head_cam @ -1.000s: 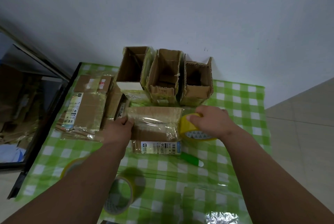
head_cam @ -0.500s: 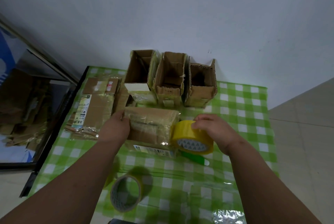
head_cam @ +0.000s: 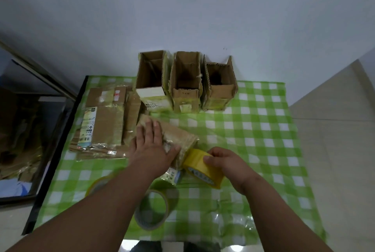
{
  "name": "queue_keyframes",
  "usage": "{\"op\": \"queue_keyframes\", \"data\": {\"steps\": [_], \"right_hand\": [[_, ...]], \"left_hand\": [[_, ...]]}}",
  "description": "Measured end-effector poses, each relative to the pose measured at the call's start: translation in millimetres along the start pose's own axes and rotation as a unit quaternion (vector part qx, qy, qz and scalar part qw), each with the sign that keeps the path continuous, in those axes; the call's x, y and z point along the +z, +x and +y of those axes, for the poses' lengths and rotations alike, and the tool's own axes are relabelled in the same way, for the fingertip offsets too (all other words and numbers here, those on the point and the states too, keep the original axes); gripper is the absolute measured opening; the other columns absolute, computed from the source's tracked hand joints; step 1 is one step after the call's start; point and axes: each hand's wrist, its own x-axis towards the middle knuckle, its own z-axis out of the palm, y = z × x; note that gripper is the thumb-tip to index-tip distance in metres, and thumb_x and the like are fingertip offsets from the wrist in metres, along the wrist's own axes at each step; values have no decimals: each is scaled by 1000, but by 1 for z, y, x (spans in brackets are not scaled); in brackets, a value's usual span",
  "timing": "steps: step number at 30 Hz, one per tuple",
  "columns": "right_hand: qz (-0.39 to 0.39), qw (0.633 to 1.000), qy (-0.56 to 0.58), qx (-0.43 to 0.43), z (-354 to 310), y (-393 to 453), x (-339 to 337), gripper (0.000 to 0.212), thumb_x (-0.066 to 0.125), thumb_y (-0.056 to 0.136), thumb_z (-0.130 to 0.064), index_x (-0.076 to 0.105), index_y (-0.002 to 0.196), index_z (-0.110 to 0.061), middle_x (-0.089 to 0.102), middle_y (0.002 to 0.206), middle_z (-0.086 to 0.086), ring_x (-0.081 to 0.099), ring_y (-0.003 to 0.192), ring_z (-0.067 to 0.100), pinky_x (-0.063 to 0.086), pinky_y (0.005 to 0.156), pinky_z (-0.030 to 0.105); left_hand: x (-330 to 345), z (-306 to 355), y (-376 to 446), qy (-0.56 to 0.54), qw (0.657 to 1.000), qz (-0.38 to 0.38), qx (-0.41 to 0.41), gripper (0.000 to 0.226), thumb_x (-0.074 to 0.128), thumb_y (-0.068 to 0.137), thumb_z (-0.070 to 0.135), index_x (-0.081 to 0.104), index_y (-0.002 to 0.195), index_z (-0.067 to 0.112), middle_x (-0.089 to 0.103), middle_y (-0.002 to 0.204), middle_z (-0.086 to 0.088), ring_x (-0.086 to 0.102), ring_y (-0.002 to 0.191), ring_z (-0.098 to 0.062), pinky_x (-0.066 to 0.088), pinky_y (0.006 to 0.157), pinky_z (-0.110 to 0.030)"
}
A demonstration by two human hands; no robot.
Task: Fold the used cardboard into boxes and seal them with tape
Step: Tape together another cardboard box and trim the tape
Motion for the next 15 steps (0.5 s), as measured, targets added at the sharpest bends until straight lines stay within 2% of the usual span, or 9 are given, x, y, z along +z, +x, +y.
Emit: {"op": "queue_keyframes", "data": {"steps": [3, 6, 8, 10, 12, 15], "right_hand": [[1, 1000, 3, -1, 11, -4, 14, 10, 70, 88, -19, 65, 79, -17, 63, 72, -2, 57, 70, 15, 42, 66, 30], [46, 999, 6, -8, 21, -9, 20, 13, 67, 90, -15, 63, 77, -15, 61, 69, -3, 56, 68, 14, 42, 65, 30], [75, 997, 27, -10, 25, -11, 22, 17, 67, 89, -14, 61, 73, -15, 59, 69, 0, 53, 69, 17, 40, 66, 31], [97, 993, 62, -7, 27, -12, 24, 20, 67, 89, -11, 61, 70, -15, 59, 68, 1, 53, 69, 18, 39, 65, 31], [106, 988, 113, -1, 28, -14, 25, 21, 66, 88, -7, 59, 68, -12, 58, 65, 3, 52, 66, 19, 39, 62, 30], [109, 974, 198, 3, 32, -15, 28, 21, 64, 88, -5, 56, 69, -8, 56, 67, 10, 53, 68, 24, 41, 63, 32]], "left_hand": [[3, -6, -1, 4, 1000, -10, 22, 91, 18, 93, 72, -25, 152, 16, -32, 159, -7, -24, 148, -30, -5, 121, -45], [12, -14, -10, 10, 997, 26, 66, 79, 19, 100, 60, -22, 153, 20, -35, 157, -4, -28, 146, -29, -7, 121, -44], [24, -25, -15, 21, 991, 64, 117, 73, 12, 98, 59, -20, 153, 22, -37, 155, 3, -29, 145, -24, -6, 121, -45], [31, -32, -19, 28, 986, 75, 149, 78, 1, 89, 62, -15, 154, 23, -36, 154, 9, -29, 145, -19, -5, 121, -45], [31, -35, -22, 35, 986, 59, 150, 86, -7, 80, 69, -20, 152, 24, -39, 152, 10, -34, 143, -18, -9, 121, -44], [22, -34, -21, 46, 985, 47, 159, 102, -3, 68, 85, -31, 146, 24, -42, 151, 10, -38, 142, -18, -13, 119, -46]]}}
